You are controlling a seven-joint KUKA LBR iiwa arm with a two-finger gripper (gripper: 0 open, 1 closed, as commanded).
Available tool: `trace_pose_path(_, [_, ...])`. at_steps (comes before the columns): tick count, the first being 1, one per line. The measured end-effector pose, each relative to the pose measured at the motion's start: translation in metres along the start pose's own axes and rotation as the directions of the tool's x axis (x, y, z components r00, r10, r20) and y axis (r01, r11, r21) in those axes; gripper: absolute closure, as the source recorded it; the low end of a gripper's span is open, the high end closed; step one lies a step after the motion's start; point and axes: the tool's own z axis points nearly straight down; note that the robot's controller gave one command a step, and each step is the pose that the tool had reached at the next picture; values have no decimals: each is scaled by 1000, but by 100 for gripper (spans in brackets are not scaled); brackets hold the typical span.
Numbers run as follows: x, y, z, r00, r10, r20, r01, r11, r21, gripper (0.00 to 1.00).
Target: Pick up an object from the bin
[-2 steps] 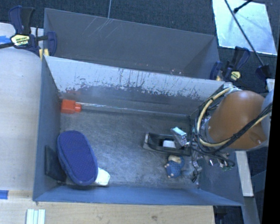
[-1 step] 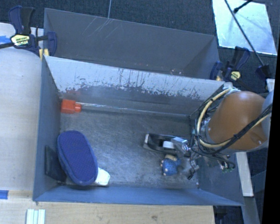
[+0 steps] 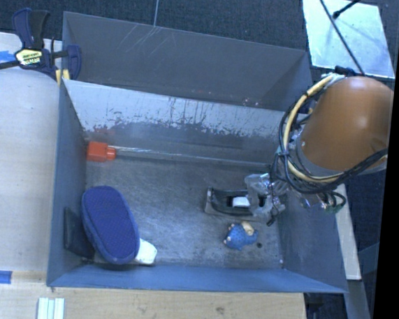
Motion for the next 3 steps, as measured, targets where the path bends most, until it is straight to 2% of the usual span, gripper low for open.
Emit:
trace_pose_path(1, [1, 0, 1, 1000, 2, -3, -2, 1000, -1, 0])
trace_pose_path(2, [34, 23, 122, 996, -86, -11, 86, 996, -7, 0])
trace_pose_path(3, [-7, -18, 133, 998, -60, -5, 60, 998, -6, 0])
